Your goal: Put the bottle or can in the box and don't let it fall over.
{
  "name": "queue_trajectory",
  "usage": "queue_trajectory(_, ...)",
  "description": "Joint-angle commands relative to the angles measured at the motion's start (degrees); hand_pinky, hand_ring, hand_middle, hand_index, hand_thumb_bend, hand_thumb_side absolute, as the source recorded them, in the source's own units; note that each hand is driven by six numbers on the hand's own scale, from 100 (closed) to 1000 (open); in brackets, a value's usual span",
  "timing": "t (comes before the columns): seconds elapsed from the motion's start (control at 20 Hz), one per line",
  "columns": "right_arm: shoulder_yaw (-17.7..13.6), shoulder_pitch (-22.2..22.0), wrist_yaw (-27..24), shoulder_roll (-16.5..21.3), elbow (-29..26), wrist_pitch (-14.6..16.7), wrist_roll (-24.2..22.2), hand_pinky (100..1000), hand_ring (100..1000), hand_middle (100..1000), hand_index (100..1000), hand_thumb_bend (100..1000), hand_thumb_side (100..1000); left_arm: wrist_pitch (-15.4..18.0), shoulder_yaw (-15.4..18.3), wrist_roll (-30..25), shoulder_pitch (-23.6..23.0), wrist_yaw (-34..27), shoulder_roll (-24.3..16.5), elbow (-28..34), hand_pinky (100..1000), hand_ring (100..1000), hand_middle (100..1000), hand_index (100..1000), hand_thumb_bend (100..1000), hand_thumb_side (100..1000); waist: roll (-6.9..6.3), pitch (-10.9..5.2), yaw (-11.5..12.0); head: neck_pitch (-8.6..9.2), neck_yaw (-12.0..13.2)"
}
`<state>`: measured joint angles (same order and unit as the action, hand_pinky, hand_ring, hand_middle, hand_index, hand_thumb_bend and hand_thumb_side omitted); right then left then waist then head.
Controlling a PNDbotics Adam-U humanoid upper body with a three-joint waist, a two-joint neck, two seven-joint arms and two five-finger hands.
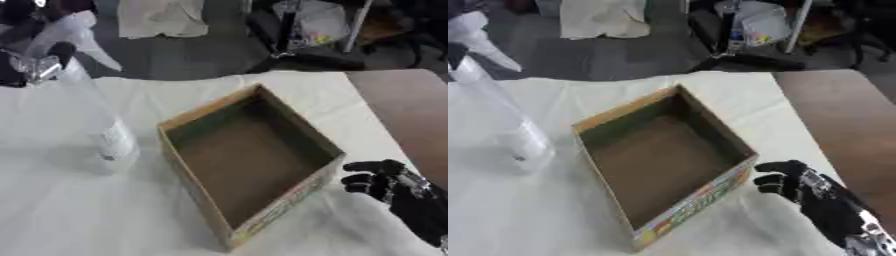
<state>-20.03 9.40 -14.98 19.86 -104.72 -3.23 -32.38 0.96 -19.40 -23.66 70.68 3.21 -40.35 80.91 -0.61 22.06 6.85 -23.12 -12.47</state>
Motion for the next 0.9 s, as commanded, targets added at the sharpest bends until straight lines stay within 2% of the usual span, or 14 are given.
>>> queue_trajectory(0.05,-0.23,-0.07,-0.62,0.56,-0.54,-0.26,-0.01,818,792,810,773,100,882,-0.43,1.64,0.26,1.98,-0.97,-0.85,1.22,534,370,120,302,100,188,-0.16,-2.29,0.00,-0.40,-0.32)
queue_trajectory(0.55,-0.37,-0.40,-1.16,0.71,-0.55,-1.16,0.10,818,792,811,773,100,868,-1.62,2.53,0.68,4.91,-3.89,0.05,2.20,532,363,121,302,100,133,-0.99,-3.84,-0.09,-3.05,-1.20)
queue_trajectory(0.9,-0.37,-0.70,-1.79,1.02,-0.64,-1.83,0.20,817,792,811,772,100,866,-2.30,3.63,1.47,7.99,-4.21,1.41,0.82,530,356,120,300,100,100,-1.81,-4.92,-0.55,-3.96,-1.45)
